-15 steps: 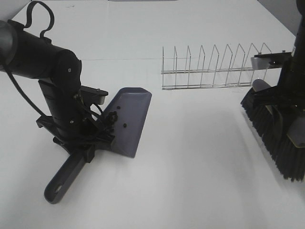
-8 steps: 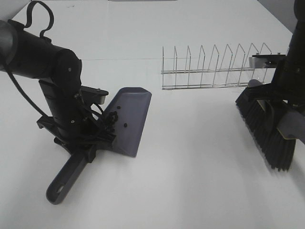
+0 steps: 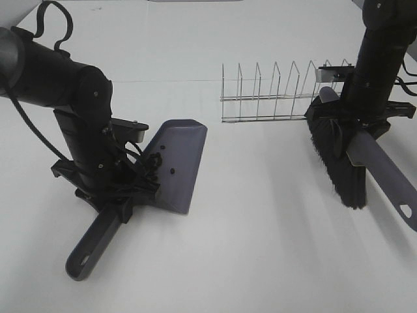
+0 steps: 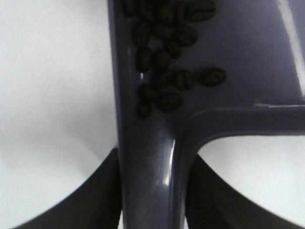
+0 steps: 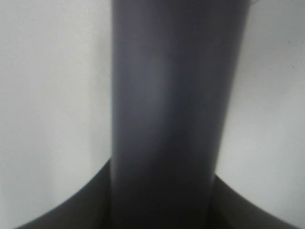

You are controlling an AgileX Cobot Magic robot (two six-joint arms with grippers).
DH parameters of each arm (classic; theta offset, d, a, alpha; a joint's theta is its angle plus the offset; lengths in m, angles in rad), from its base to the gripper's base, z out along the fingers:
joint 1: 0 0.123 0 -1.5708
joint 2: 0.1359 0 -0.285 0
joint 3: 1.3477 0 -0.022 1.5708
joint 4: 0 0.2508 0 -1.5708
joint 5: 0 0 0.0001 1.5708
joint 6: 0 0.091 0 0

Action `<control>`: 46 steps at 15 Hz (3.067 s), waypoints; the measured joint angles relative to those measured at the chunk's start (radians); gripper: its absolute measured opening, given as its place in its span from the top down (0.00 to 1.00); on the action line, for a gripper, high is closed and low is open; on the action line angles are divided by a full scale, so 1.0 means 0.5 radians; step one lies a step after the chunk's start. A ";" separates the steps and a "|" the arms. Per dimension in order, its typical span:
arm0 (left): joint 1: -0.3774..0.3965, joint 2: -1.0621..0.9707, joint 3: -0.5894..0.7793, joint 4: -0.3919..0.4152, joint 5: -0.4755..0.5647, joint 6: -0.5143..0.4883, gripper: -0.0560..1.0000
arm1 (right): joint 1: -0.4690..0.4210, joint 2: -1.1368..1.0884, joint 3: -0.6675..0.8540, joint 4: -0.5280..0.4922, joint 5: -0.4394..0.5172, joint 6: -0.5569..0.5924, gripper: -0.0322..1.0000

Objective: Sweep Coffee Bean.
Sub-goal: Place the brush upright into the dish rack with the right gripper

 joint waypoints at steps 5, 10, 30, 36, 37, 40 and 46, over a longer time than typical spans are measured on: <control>0.000 0.000 0.000 -0.006 0.000 0.000 0.64 | -0.002 0.156 -0.250 -0.010 0.052 -0.004 0.67; 0.000 0.000 0.000 -0.016 0.004 0.000 0.64 | -0.006 0.262 -0.496 -0.034 0.092 0.010 0.67; 0.000 0.000 -0.002 -0.102 0.010 -0.006 0.64 | -0.096 0.566 -1.158 0.128 0.048 -0.050 0.67; 0.000 0.000 -0.002 -0.104 0.014 -0.006 0.64 | -0.100 0.602 -1.216 0.154 0.042 -0.048 0.67; 0.000 0.000 -0.002 -0.116 0.024 -0.006 0.64 | -0.104 0.602 -1.216 0.186 0.042 -0.042 0.67; 0.000 0.000 -0.002 -0.128 0.034 -0.006 0.64 | -0.110 0.602 -1.216 0.232 0.042 -0.042 0.64; 0.000 0.000 -0.002 -0.140 0.040 -0.006 0.64 | -0.098 0.526 -1.218 0.338 0.034 0.004 0.31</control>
